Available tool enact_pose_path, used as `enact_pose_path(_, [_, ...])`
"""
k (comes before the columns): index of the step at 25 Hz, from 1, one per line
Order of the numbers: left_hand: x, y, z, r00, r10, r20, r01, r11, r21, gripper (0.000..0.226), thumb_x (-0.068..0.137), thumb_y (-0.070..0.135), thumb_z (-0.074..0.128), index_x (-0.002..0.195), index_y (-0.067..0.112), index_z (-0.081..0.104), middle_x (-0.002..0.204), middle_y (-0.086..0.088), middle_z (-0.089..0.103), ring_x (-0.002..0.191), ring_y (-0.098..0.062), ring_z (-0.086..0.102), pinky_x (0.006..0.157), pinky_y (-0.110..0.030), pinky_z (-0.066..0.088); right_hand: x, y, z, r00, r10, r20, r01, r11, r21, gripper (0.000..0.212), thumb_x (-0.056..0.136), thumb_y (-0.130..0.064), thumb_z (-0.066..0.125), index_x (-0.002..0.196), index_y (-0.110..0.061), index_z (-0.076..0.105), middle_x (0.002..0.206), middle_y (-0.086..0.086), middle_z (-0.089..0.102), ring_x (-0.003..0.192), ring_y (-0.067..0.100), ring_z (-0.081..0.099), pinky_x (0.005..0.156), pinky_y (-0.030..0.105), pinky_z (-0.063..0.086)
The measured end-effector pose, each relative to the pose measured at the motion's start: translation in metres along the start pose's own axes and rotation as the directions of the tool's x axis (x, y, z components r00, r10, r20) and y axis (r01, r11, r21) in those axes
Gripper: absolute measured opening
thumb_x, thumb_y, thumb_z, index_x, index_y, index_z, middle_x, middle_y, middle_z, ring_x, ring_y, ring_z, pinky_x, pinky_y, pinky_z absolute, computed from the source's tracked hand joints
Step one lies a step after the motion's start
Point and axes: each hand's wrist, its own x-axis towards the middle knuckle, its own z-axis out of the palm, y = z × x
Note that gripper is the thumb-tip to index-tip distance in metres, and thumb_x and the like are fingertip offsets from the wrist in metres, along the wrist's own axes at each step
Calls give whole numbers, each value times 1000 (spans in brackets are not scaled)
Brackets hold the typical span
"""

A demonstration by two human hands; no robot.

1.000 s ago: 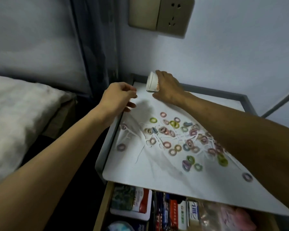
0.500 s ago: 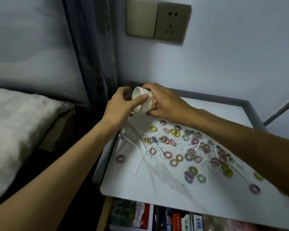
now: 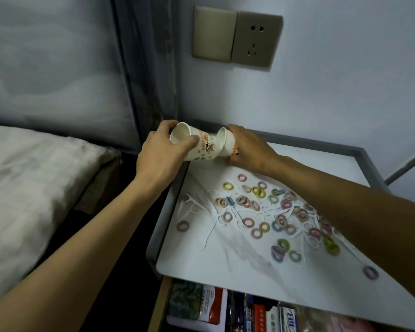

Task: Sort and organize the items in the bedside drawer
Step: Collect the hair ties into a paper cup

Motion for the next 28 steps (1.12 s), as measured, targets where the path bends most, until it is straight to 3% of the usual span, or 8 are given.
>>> enact_pose_path(3, [-12, 10, -4, 997, 62, 51, -63, 998, 26, 69, 65, 63, 58, 130, 41, 52, 119, 0, 57, 104, -19, 60, 92, -43, 52, -10, -12, -16, 998, 63, -25, -62, 998, 5, 94, 77, -24, 82, 151, -17, 25, 148, 10, 41, 131, 27, 43, 108, 42, 40])
enact_pose_path(7, [-53, 45, -3, 977, 125, 171, -109, 989, -103, 67, 64, 58, 64, 129, 41, 55, 117, 0, 58, 103, -17, 61, 95, -42, 51, -88, -44, -58, 989, 103, -106, -46, 896, 441, 42, 95, -9, 59, 135, -20, 55, 131, -3, 60, 114, 3, 58, 100, 25, 48])
enact_pose_path(10, [-98, 70, 4, 955, 158, 252, -93, 964, -251, 65, 66, 51, 70, 128, 38, 58, 118, 0, 60, 103, -19, 64, 92, -40, 54, -178, -65, -72, 983, 177, -44, -100, 728, 679, 52, 97, 2, 48, 127, -40, 55, 118, -17, 65, 107, -3, 63, 91, 27, 55])
enact_pose_path(14, [-173, 87, 28, 954, 50, 295, 68, 924, -376, 78, 65, 43, 80, 134, 33, 45, 121, 4, 60, 107, -14, 63, 86, -29, 54, -265, -83, -66, 973, 231, 16, -161, 628, 762, 61, 94, -1, 57, 136, -42, 43, 128, -15, 61, 117, 1, 60, 96, 27, 51])
enact_pose_path(19, [-208, 83, 55, 968, -145, 203, 231, 829, -509, 98, 62, 23, 91, 140, 30, 31, 115, 4, 62, 100, -10, 66, 88, -28, 55, -300, -73, -50, 972, 212, 102, -222, 683, 696, 67, 92, 3, 54, 146, -34, 41, 131, -11, 61, 112, 4, 62, 95, 29, 53])
enact_pose_path(22, [-202, 73, 61, 950, -159, 267, 264, 868, -420, 97, 58, 28, 93, 137, 33, 37, 118, 1, 62, 98, -18, 68, 86, -40, 58, -300, -21, -46, 912, 408, -47, -351, 833, 427, 44, 92, -9, 62, 133, -24, 57, 122, -3, 65, 100, 9, 63, 91, 29, 53])
enact_pose_path(26, [-194, 73, 69, 914, -107, 391, 215, 946, -242, 86, 64, 31, 89, 134, 34, 39, 114, 6, 60, 93, -15, 66, 80, -38, 60, -283, 50, -38, 721, 687, -92, -668, 723, 175, 70, 83, -51, 69, 138, -12, 49, 131, 16, 54, 113, 34, 56, 96, 46, 47])
enact_pose_path(28, [-193, 71, 74, 899, -114, 424, 216, 955, -202, 85, 64, 34, 88, 132, 35, 38, 110, 6, 60, 92, -17, 66, 80, -40, 59, -273, 60, -28, 715, 696, -65, -690, 718, 94, 72, 80, -56, 71, 135, -14, 51, 131, 16, 52, 119, 34, 50, 98, 46, 44])
